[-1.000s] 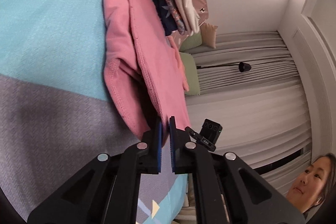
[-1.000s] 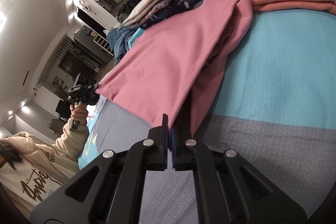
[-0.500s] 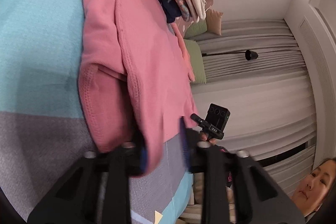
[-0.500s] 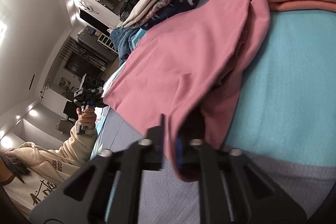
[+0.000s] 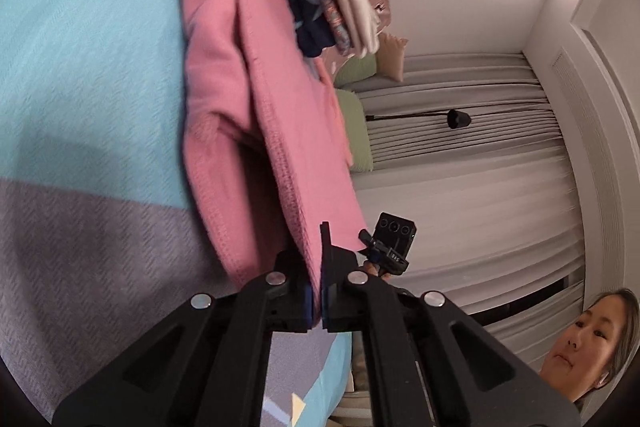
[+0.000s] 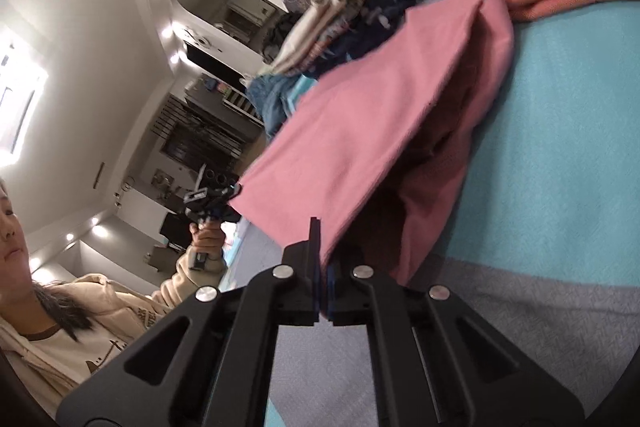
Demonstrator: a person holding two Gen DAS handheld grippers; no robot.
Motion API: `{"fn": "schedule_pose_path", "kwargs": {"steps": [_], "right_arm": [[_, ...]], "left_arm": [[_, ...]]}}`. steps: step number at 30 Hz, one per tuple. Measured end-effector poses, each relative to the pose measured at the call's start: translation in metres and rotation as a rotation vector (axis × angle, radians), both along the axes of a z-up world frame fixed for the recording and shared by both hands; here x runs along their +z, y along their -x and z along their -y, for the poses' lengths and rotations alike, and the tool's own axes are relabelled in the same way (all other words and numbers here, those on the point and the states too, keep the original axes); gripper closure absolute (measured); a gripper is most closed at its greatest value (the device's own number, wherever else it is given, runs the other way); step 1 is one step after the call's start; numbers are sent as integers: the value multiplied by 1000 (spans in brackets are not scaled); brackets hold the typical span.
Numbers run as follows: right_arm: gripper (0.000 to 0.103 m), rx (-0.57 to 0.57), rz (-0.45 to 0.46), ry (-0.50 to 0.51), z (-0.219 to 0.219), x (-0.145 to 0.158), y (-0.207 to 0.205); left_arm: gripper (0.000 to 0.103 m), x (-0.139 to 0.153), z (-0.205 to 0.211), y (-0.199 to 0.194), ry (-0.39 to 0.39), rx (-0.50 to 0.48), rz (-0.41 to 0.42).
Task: Fold small clothes
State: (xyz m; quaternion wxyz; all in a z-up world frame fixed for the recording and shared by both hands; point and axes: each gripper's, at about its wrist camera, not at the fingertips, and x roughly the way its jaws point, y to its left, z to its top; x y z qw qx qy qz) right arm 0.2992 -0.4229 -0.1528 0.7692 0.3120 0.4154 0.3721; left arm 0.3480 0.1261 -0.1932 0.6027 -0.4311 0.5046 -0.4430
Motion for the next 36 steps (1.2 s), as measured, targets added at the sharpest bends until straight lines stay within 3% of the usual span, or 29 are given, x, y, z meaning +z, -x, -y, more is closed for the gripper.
{"fn": "schedule_pose_path", "kwargs": {"steps": [7,17,20,21,22,23,24,26,30,33,36], "right_arm": [[101,4,-70,48,0,-15,5],[101,8,-133,134,-1,-23,6],[99,13,-141,221,-3,-14,11],[91,15,-138,264,-3,-9,14],[84,17,-129,324,-4,-2,17],[71,14,-105,392,-5,8,23],[49,-31,-43,483,-6,27,30],[38,-130,63,574,-10,56,37],[38,-224,231,649,-64,92,30],[42,-215,268,810,-137,79,24],[47,-158,240,807,-183,52,26]], "left_arm": [[101,-15,-1,1,-65,-26,-69],[100,-8,1,1,-202,-70,-78],[99,14,-11,2,-276,-51,-4],[98,26,-17,3,-313,-37,32],[97,40,-21,4,-361,-22,76],[92,53,-22,4,-402,-8,122],[87,67,-20,5,-432,2,174],[80,101,-4,4,-453,-13,298],[64,126,61,-3,-330,-96,419],[63,98,120,-2,-364,-158,386],[63,61,160,9,-415,-262,347]]}}
